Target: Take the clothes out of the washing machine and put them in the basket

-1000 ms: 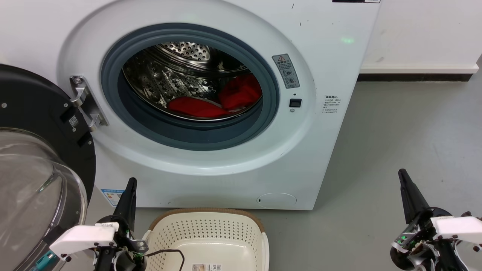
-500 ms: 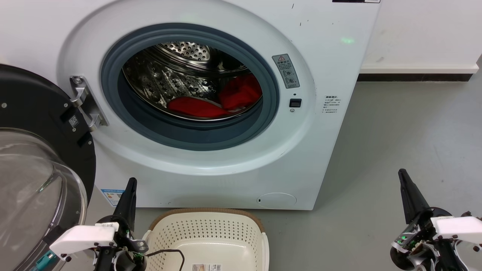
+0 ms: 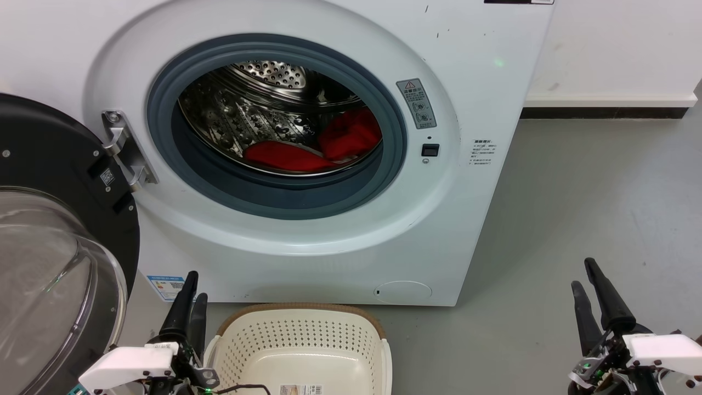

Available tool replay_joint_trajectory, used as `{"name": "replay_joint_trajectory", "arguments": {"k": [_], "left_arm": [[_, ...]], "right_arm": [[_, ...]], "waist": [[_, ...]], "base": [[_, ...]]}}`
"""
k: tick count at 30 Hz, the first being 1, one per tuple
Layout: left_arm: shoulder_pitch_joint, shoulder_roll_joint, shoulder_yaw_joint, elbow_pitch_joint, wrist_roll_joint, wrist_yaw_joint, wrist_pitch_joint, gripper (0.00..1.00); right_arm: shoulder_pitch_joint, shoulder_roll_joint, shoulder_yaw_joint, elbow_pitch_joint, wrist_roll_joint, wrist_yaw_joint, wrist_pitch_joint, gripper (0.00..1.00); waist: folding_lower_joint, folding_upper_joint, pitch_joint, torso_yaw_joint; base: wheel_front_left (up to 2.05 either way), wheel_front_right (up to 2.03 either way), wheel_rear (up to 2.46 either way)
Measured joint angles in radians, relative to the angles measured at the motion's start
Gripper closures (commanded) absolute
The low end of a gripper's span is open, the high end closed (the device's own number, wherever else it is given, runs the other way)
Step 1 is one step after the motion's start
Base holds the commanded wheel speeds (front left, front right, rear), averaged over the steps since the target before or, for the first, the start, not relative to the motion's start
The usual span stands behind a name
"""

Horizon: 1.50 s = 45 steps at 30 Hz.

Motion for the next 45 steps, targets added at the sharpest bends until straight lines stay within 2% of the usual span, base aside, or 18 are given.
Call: {"name": "replay_joint_trajectory", "arguments": {"k": [6, 13, 31, 40, 45], "left_arm": [[0.004, 0.0, 0.006, -0.019, 0.052, 0.0, -0.031, 0.0], [0.005, 0.0, 0.006, -0.067, 0.194, 0.023, -0.063, 0.0], [0.027, 0.005, -0.08, -0.137, 0.637, 0.134, -0.137, 0.0], [0.038, 0.028, -0.134, -0.153, 0.774, 0.194, -0.168, 0.0], [0.043, 0.039, -0.156, -0.17, 0.829, 0.211, -0.185, 0.0]], "right_arm": [[0.008, 0.0, -0.003, 0.001, -0.043, 0.0, -0.03, 0.0], [0.01, 0.001, -0.009, -0.044, -0.187, 0.0, -0.062, 0.0], [0.045, 0.001, 0.024, -0.165, -0.622, 0.0, -0.136, 0.0], [0.062, 0.001, 0.049, -0.196, -0.811, 0.0, -0.167, 0.0], [0.074, 0.001, 0.058, -0.209, -0.902, 0.0, -0.184, 0.0]], "waist": [[0.0, 0.0, 0.001, 0.0], [0.0, 0.0, 0.004, 0.0], [0.0002, 0.0, 0.009, 0.002], [0.0002, 0.0, 0.009, 0.002], [0.0001, 0.0, 0.01, 0.003]], "base": [[0.0, 0.0, 0.0], [0.0, 0.0, 0.0], [0.0, 0.0, 0.0], [0.0, 0.0, 0.0], [0.0, 0.0, 0.0]]}}
